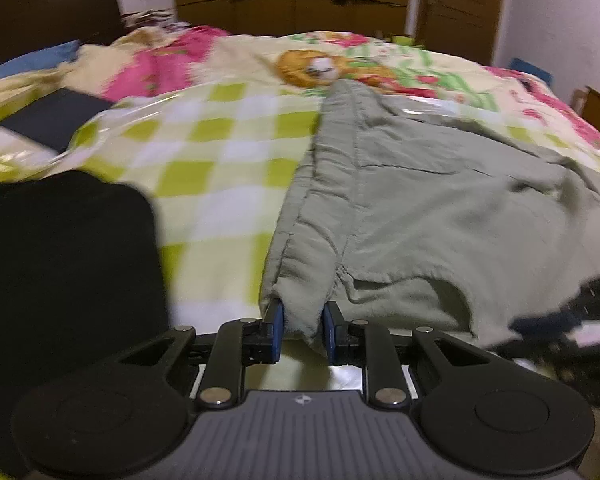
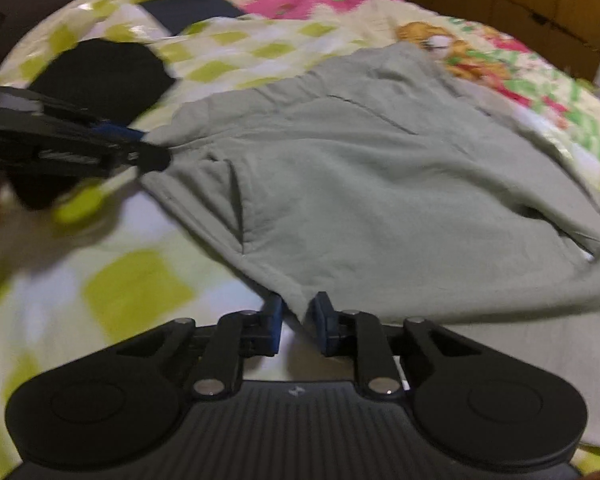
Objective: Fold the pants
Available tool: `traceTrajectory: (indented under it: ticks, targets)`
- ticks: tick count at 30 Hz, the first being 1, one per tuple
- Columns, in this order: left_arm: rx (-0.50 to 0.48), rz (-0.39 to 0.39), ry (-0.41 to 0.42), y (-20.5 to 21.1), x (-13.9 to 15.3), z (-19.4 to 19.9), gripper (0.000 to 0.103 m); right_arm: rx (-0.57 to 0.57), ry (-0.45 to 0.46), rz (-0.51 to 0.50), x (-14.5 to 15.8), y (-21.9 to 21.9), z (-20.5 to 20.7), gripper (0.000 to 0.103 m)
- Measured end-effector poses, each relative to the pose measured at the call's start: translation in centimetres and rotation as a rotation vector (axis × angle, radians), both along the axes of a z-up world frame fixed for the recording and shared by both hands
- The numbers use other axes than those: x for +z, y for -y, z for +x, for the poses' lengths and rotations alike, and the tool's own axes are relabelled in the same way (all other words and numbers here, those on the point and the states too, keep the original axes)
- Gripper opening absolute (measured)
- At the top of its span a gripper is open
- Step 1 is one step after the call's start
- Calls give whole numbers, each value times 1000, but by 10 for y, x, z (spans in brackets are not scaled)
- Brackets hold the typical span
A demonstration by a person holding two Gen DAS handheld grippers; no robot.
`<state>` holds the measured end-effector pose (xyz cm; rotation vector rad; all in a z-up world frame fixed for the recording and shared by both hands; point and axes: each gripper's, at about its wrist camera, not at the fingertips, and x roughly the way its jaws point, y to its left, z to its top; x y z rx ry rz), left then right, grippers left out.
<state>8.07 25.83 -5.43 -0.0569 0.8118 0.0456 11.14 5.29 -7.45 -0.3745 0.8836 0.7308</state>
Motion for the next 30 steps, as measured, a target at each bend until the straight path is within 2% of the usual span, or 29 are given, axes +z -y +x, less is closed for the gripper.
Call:
traceTrajectory:
  ticks: [3, 6, 10, 13, 15, 20, 22, 24, 26, 28, 30]
  targets:
    - [55, 26, -16, -16, 3, -13, 36, 22, -60, 61, 1, -18, -18, 19]
    - [78, 29, -17, -25, 12, -26, 36, 37, -73, 89, 5, -34, -31, 29]
    - [50, 101, 27, -9, 37, -39, 37, 4, -76, 203, 28, -14, -37, 37]
    - [0, 194, 63, 23, 52, -39, 37, -84, -23, 253, 48, 40, -39, 43]
    - [-36, 213, 91, 44, 62, -37, 37, -193, -4, 256, 52, 92, -34, 44]
    - [-88, 222, 135, 104, 76, -19, 37, -522, 54, 148, 46, 230, -12, 44]
    - [-132, 192, 132, 128, 75, -9, 37, -632, 89, 139, 48, 284, 1, 44]
    - [-209, 159, 123, 163, 70, 8, 37, -695, 149, 87, 52, 323, 15, 46]
    - [-294, 107, 112, 201, 61, 25, 37, -757, 188, 53, 53, 356, 32, 55]
    - [-360, 49, 97, 233, 53, 38, 37, -810, 176, 30, 49, 381, 40, 57]
    - [-419, 8, 88, 264, 44, 49, 37, -824, 169, 63, 45, 396, 38, 58]
